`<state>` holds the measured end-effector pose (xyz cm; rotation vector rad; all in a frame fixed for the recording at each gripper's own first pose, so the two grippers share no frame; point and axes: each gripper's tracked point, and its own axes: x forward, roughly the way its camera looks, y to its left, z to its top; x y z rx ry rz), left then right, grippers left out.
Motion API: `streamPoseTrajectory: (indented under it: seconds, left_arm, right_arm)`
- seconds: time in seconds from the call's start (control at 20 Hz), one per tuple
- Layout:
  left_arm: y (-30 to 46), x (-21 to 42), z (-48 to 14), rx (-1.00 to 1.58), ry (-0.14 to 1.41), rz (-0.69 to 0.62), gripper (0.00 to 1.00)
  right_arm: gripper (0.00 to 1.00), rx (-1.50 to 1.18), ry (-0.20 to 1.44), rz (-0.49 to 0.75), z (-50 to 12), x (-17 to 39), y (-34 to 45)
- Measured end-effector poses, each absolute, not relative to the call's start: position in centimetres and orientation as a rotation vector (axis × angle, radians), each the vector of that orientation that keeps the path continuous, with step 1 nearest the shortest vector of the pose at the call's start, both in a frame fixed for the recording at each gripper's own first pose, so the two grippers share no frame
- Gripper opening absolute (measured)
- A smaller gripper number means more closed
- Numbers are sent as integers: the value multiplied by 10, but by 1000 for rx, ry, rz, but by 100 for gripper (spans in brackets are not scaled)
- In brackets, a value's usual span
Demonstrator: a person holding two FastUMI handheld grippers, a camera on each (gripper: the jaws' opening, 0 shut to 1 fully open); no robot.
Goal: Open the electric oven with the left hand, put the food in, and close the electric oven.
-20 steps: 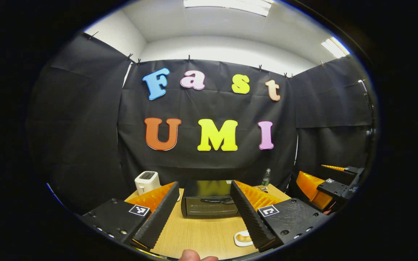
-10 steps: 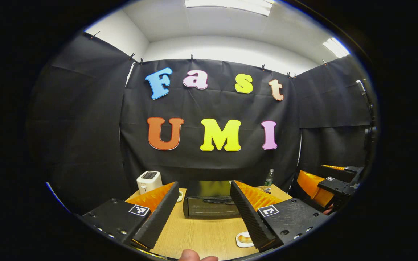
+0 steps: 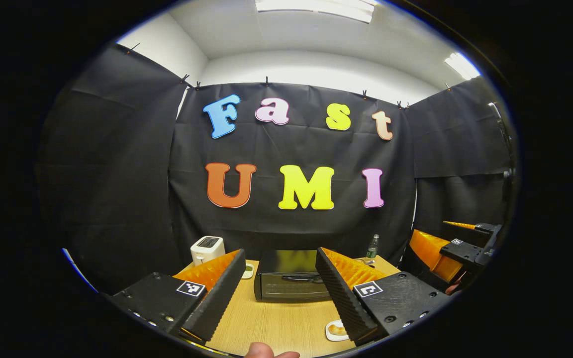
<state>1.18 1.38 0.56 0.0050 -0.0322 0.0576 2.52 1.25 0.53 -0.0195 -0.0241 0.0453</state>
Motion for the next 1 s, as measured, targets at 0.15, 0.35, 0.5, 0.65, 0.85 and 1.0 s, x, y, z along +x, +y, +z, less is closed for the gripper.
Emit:
streamPoseTrajectory:
  seconds: [0.15, 0.35, 0.5, 0.65, 0.85, 1.0]
  left_arm:
    - [14, 12, 3, -1, -27, 60, 93]
    - [15, 14, 1, 7, -18, 68, 93]
    - [12, 16, -5, 4, -8, 68, 93]
    - [10, 22, -14, -3, 17, 80, 93]
    - [-6, 39, -30, -30, 56, 53, 93]
    - [-22, 62, -39, -39, 85, 23, 93]
  right_arm:
    - [98, -11, -20, 40, 3, 27, 9]
    - [97, -8, -19, 33, 2, 27, 6]
    - [97, -4, -10, 28, 0, 29, 2]
    - [98, -1, -10, 9, 1, 31, -9]
    - [97, -13, -9, -29, -5, 31, -30]
    - [97, -17, 17, -77, -15, 34, -60]
